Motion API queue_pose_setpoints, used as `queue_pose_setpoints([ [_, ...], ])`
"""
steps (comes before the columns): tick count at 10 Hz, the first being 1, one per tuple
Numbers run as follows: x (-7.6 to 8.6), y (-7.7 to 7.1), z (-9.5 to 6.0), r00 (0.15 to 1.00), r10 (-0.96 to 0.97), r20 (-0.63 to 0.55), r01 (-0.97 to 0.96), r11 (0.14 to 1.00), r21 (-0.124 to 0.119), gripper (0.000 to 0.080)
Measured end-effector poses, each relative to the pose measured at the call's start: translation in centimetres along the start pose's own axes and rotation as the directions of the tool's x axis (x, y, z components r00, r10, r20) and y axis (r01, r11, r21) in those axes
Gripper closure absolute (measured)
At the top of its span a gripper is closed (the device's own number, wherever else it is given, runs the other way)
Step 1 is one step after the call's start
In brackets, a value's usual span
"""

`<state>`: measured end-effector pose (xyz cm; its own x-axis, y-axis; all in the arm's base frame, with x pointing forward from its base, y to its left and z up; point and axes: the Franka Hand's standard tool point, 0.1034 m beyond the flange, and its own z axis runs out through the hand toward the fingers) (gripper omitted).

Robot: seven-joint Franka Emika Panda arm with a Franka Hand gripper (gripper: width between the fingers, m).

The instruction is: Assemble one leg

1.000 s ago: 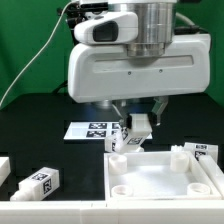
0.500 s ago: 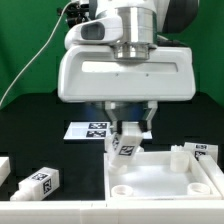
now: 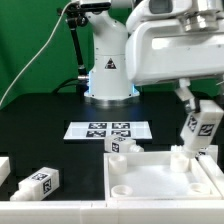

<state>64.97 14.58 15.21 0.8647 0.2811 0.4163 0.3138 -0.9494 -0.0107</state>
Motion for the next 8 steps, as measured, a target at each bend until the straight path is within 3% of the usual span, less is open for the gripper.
queue_pose_setpoints([
  [2, -0.3, 0.6, 0.2, 1.000, 0.000, 0.006, 0.000, 1.000, -0.003, 0.0515],
  [4, -0.5, 0.3, 0.5, 1.000, 0.000, 0.010, 0.000, 1.000, 0.001, 0.0515],
  [8, 0.0, -0.3, 2.9, 1.000, 0.001, 0.023, -0.001, 1.000, 0.021, 0.0515],
])
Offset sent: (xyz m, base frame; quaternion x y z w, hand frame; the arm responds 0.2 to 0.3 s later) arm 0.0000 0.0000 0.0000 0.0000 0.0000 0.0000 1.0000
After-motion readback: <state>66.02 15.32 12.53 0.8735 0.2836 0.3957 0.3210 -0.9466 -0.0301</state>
